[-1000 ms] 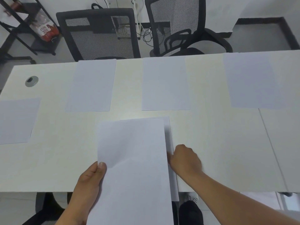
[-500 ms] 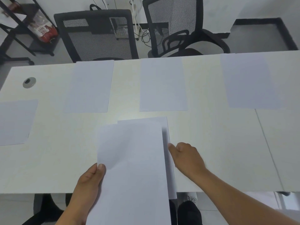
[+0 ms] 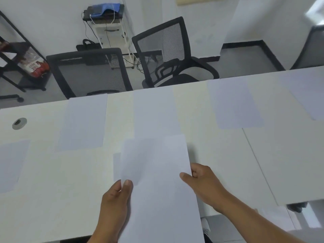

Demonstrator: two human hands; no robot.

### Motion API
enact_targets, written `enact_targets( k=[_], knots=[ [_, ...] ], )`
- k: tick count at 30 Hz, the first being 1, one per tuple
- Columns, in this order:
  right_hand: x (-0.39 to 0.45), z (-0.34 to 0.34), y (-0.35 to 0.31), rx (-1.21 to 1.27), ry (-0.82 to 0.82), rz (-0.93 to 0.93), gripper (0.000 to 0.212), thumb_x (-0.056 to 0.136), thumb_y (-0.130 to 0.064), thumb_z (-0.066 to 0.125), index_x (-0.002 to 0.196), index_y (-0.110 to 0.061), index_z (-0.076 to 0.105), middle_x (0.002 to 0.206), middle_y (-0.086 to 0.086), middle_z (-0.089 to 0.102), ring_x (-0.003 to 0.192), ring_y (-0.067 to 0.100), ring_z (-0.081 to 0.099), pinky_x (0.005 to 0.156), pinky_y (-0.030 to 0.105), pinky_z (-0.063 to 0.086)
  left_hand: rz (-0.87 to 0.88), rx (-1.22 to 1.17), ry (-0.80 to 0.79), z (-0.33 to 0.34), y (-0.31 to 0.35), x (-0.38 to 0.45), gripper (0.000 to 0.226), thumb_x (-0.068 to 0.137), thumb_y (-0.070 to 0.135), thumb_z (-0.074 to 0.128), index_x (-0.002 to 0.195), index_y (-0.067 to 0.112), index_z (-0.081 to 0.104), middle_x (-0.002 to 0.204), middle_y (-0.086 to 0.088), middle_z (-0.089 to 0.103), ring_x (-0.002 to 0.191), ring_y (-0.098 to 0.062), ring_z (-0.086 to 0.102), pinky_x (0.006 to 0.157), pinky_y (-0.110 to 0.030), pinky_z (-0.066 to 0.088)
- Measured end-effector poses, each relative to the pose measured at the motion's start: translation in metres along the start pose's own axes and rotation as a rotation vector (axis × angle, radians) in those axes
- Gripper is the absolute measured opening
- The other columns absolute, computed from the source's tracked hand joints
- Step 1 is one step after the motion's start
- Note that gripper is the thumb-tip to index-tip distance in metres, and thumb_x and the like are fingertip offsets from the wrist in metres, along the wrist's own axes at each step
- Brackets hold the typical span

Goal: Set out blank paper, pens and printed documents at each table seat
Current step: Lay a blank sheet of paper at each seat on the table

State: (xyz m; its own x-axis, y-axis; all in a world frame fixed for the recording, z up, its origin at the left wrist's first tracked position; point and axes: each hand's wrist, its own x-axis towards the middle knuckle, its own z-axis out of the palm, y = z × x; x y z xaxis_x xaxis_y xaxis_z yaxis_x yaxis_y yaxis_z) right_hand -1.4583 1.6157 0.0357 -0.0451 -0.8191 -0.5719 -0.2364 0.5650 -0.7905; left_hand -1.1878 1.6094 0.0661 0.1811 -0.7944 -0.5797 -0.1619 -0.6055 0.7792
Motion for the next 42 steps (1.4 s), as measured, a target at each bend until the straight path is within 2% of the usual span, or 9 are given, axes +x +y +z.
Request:
enact_targets(
  k=[3, 11, 16, 20, 24, 29, 33, 37, 42],
  knots=[
    [-0.009, -0.015, 0.004, -0.009, 0.042, -0.017, 0.042, 0.099, -0.039, 0.067, 0.084, -0.005, 0.047, 0.072, -0.001, 0.042, 0.066, 0.017, 0.037, 0.065, 0.032, 0.031, 0.032, 0.064, 0.0, 0.015, -0.002, -0.004, 0.04, 0.106, 0.022, 0.069, 0.066, 0.019, 0.07, 0.059, 0.007, 0.062, 0.053, -0.007, 0.053, 0.066, -0.033, 0.04],
    [-0.04, -0.065, 0.016, 0.048, 0.098, 0.009, 0.047, 0.094, -0.045, 0.064, 0.082, -0.003, 0.046, 0.075, 0.001, 0.051, 0.068, 0.017, 0.046, 0.068, 0.034, 0.035, 0.067, 0.016, -0.065, 0.058, 0.008, -0.023, 0.008, 0.097, 0.014, 0.08, 0.099, 0.019, 0.086, 0.091, 0.002, 0.086, 0.085, -0.016, 0.081, 0.077, -0.032, 0.056],
    [-0.059, -0.098, 0.028, 0.076, 0.167, 0.003, 0.043, 0.102, -0.034, 0.065, 0.082, -0.002, 0.045, 0.072, 0.001, 0.046, 0.065, 0.018, 0.04, 0.065, 0.032, 0.032, 0.014, -0.012, -0.112, 0.088, 0.005, -0.036, 0.034, 0.102, 0.031, 0.076, 0.077, 0.009, 0.078, 0.073, 0.001, 0.073, 0.067, -0.019, 0.059, 0.074, -0.033, 0.041],
    [-0.065, -0.128, 0.039, 0.041, 0.194, 0.029, 0.056, 0.093, -0.052, 0.066, 0.086, 0.0, 0.049, 0.075, 0.0, 0.048, 0.069, 0.016, 0.043, 0.068, 0.034, 0.033, 0.023, -0.011, -0.122, 0.114, 0.008, -0.05, 0.05, 0.084, 0.054, 0.073, 0.083, 0.003, 0.074, 0.07, -0.003, 0.059, 0.072, -0.014, 0.05, 0.076, -0.033, 0.033],
    [-0.065, -0.16, 0.058, 0.071, 0.167, 0.034, 0.061, 0.086, -0.059, 0.064, 0.087, 0.0, 0.049, 0.077, 0.0, 0.048, 0.071, 0.015, 0.042, 0.069, 0.035, 0.032, 0.0, 0.008, -0.143, 0.146, 0.016, -0.062, 0.034, 0.104, 0.029, 0.072, 0.08, 0.006, 0.078, 0.067, -0.003, 0.054, 0.068, -0.014, 0.045, 0.066, -0.031, 0.03],
    [-0.065, -0.214, 0.076, 0.112, 0.131, 0.007, 0.048, 0.101, -0.027, 0.071, 0.077, -0.008, 0.034, 0.071, 0.002, 0.03, 0.067, 0.019, 0.026, 0.062, 0.033, 0.022, -0.022, 0.026, -0.147, 0.198, 0.003, -0.084, 0.045, 0.097, 0.043, 0.073, 0.07, 0.008, 0.067, 0.067, 0.002, 0.052, 0.066, -0.014, 0.047, 0.067, -0.028, 0.034],
    [-0.052, -0.253, 0.096, 0.1, 0.122, -0.038, 0.053, 0.101, -0.027, 0.074, 0.078, -0.006, 0.031, 0.07, 0.001, 0.026, 0.062, 0.017, 0.022, 0.051, 0.025, 0.019, -0.085, -0.058, -0.172, 0.242, 0.006, -0.1, 0.044, 0.11, 0.013, 0.059, 0.068, 0.016, 0.071, 0.068, 0.003, 0.071, 0.057, -0.005, 0.064, 0.056, -0.013, 0.049],
    [-0.045, -0.28, 0.118, 0.062, 0.114, -0.043, 0.056, 0.1, -0.029, 0.076, 0.078, -0.004, 0.031, 0.072, 0.005, 0.026, 0.065, 0.021, 0.021, 0.05, 0.026, 0.018, -0.109, -0.103, -0.171, 0.27, -0.007, -0.109, 0.043, 0.103, 0.04, 0.063, 0.105, -0.003, 0.069, 0.104, -0.017, 0.079, 0.091, -0.026, 0.074, 0.09, -0.041, 0.057],
    [-0.041, -0.29, 0.14, 0.048, 0.089, -0.019, 0.057, 0.1, -0.03, 0.076, 0.079, -0.003, 0.03, 0.072, 0.005, 0.026, 0.067, 0.021, 0.021, 0.051, 0.025, 0.018, -0.187, -0.099, -0.123, 0.285, -0.023, -0.11, 0.04, 0.112, 0.038, 0.056, 0.114, 0.002, 0.073, 0.119, -0.022, 0.079, 0.12, -0.046, 0.072, 0.111, -0.065, 0.053]
  ],
)
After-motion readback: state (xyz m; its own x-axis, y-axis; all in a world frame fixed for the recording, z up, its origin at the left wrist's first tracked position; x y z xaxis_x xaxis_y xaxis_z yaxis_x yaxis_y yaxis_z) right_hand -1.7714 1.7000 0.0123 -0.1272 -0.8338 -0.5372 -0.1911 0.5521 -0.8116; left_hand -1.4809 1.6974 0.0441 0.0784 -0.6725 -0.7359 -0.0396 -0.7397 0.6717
